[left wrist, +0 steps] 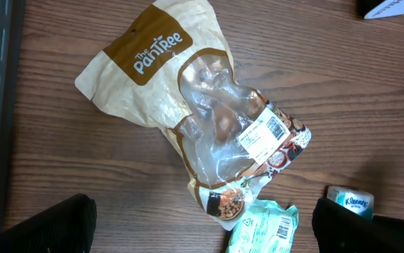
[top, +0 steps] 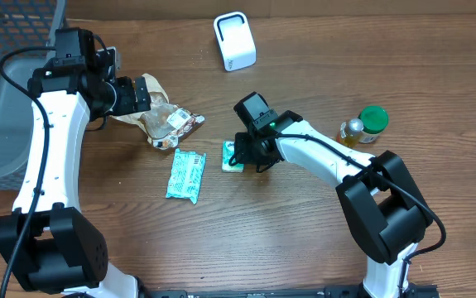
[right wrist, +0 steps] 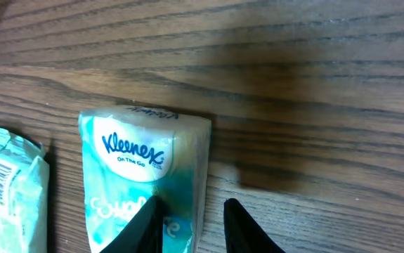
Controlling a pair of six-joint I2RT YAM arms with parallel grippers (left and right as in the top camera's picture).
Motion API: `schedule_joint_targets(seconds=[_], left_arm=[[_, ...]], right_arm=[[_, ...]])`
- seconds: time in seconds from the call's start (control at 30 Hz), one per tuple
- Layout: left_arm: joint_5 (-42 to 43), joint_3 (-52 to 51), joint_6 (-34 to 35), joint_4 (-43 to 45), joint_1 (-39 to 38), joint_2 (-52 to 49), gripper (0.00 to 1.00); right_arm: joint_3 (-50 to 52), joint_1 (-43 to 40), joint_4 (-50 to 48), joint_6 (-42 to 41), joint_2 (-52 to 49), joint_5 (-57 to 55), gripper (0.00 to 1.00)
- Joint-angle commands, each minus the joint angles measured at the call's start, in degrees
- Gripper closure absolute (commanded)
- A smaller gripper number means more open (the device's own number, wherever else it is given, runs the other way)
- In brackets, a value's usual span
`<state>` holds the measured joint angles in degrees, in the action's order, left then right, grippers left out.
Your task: Scan the item barcode
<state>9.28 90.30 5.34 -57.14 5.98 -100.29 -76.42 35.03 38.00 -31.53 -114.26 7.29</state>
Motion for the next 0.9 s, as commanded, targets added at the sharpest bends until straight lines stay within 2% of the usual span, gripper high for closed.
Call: schedule_joint_targets(seconds=[0.0, 0.17, 0.47, 0.87], left_arm=[[0.7, 0.1, -1.7, 0.2, -0.4, 0.2, 0.00], [0.6, 0.1, -1.7, 0.2, -0.4, 0.2, 0.00], [0.7, 0.1, -1.7, 0.2, -0.4, 0.2, 0.00], [0.6, 0.1, -1.7, 0.2, -0.4, 0.2, 0.00]], right_arm=[[0.3, 0.4, -0.7, -0.4, 1.5, 0.6, 0.72], [-0.6, -0.4, -0.4, -0.3, 2.1, 2.6, 0.73], [-1.8, -0.8, 0.0, -0.3, 3.1, 3.3, 0.65], [-0.4, -0.3, -0.1, -0.4, 2.8, 3.3, 0.65]])
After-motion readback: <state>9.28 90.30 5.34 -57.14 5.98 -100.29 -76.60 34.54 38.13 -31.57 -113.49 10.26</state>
